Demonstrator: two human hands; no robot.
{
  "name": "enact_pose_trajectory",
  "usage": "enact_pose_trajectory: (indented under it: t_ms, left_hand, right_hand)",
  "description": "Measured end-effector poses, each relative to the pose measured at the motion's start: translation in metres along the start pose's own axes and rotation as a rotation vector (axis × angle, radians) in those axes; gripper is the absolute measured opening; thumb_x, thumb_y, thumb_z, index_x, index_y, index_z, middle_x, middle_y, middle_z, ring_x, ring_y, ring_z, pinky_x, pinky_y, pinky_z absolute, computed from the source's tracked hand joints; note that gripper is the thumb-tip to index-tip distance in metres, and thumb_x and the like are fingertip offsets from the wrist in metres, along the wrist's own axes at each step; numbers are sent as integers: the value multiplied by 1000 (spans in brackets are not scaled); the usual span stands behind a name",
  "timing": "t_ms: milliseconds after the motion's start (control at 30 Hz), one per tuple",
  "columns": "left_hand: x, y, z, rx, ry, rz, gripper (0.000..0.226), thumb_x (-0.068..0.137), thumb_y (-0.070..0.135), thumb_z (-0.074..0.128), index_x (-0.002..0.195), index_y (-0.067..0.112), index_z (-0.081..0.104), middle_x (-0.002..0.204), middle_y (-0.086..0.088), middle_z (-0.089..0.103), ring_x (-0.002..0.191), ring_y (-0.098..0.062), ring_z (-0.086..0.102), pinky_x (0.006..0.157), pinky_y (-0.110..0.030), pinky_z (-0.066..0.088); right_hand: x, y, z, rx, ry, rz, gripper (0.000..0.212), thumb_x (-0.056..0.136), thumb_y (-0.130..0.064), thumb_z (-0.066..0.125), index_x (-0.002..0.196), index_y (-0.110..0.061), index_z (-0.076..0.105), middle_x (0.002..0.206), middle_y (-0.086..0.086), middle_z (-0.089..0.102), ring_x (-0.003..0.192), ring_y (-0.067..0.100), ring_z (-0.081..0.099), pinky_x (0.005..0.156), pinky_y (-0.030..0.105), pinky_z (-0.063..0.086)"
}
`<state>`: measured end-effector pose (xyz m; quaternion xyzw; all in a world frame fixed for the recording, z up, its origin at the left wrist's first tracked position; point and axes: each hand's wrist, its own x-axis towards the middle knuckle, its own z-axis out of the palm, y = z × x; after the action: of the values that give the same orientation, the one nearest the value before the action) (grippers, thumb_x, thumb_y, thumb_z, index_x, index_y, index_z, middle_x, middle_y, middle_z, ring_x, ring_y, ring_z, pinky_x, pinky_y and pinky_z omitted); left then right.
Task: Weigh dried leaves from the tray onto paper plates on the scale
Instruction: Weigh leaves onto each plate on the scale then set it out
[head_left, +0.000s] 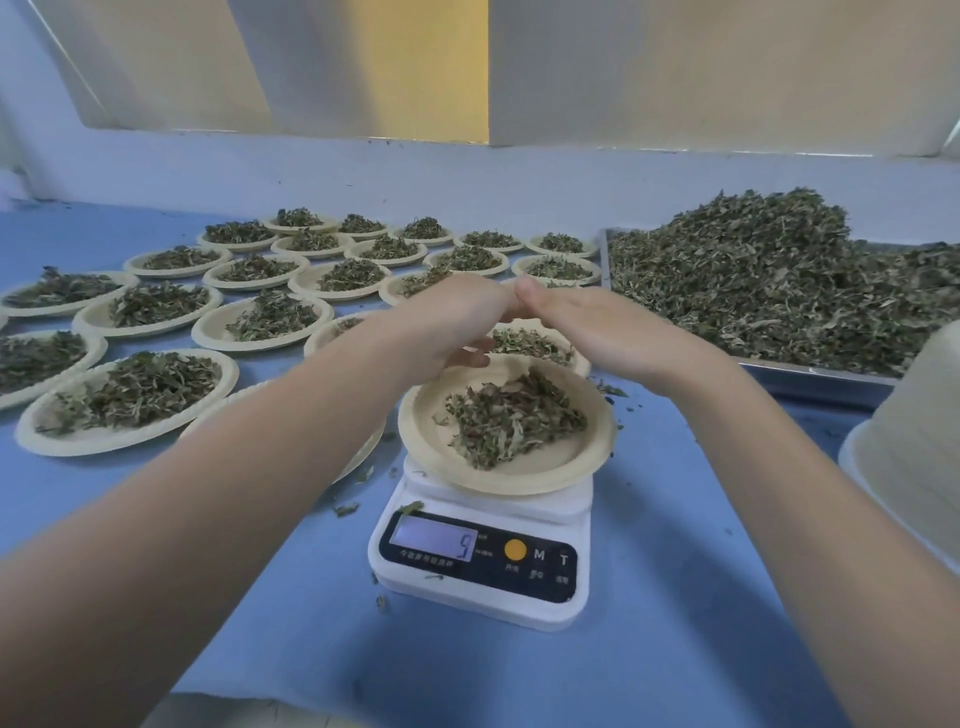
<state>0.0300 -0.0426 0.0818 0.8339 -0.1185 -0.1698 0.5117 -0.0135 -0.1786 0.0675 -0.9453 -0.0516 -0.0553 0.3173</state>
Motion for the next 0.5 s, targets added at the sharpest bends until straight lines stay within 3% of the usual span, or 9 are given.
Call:
enact_pose_trajectory:
  t_ms: [100,167,233,367,500]
  left_hand:
    - [11,10,15,128,-12,161,34,95,21,52,126,11,57,127,-8,57,110,-21,58,96,-38,49]
    - [20,15,24,257,-42,292,32,95,20,48,124,14,60,120,-7,60,101,-19,58,91,-37,48]
    - [33,19,32,402,-72,382,32,95,20,46,123,17,61,123,-4,61,109,-20,55,96,-37,42]
    - [61,18,42,485,-147,443,37,94,29,50,131,27,54,135,5,54,125,-14,47,101,-28,32]
    - [96,27,53,492,-296,424,47,96,30,49,142,31,41,150,12,35,138,-9,31,106,-22,23]
  right_hand:
    - [4,18,-9,68,143,-11,41,98,-52,33,120,-36,63,127,-16,59,116,6,53,91,23,35]
    - [9,33,-15,70,200,3,30,98,-47,40,112,-39,66,102,-27,66,97,-8,58,77,10,37]
    - [18,54,-23,-5,265,50,23,97,-42,47,104,-37,68,86,-24,67,85,-8,58,62,5,35]
    - [45,102,-39,-198,399,252,22,93,-33,52,105,-24,67,106,-1,68,96,16,59,78,24,43]
    - [83,155,-51,-352,337,513,40,92,-28,49,128,-12,54,121,11,62,109,30,57,87,35,47]
